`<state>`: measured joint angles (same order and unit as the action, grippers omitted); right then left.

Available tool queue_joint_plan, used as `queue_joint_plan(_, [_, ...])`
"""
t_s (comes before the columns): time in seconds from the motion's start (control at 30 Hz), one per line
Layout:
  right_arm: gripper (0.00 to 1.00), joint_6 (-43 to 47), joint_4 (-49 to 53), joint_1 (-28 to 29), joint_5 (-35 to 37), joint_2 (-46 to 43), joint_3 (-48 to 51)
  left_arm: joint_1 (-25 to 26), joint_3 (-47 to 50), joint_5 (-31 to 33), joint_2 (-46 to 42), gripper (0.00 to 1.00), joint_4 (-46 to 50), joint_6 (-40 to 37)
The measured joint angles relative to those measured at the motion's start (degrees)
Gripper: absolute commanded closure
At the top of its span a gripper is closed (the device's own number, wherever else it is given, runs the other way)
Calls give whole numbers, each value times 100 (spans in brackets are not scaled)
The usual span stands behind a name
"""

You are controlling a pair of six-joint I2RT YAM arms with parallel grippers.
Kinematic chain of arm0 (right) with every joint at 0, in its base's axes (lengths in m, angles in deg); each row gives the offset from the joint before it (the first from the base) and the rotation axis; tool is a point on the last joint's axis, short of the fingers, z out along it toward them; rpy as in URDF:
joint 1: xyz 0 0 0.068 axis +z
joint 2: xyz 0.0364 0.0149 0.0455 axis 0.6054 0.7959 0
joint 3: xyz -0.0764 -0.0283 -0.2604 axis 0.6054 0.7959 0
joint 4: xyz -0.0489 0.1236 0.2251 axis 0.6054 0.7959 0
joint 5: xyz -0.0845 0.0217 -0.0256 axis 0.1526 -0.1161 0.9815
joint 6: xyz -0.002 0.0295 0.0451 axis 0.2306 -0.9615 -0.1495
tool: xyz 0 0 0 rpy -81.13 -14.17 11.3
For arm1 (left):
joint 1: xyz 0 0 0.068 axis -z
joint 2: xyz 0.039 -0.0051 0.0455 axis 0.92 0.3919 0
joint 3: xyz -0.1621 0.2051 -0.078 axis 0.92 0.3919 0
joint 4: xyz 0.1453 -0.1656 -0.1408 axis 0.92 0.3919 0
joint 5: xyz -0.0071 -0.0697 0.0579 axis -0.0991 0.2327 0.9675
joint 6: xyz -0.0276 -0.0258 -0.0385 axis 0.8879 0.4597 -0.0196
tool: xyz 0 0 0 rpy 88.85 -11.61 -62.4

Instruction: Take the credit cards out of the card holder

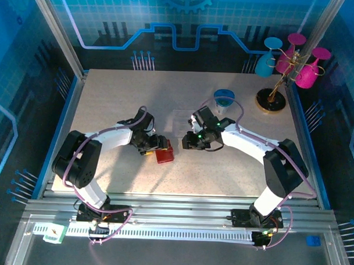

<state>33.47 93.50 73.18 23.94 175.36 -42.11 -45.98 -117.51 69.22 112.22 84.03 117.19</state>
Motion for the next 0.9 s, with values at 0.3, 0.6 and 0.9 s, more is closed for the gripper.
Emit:
queue_joint_plan(0.3, [67,-234,-813,7,-378,463,22,-52,-153,9,170,40,-361,175])
queue_joint_plan(0.6, [67,-363,-988,7,-385,828,22,81,-136,-348,240,49,-678,343])
queue_joint_plan(0.9, [67,-382,-632,4,57,688,175,605,310,-474,127,49,-1322,909])
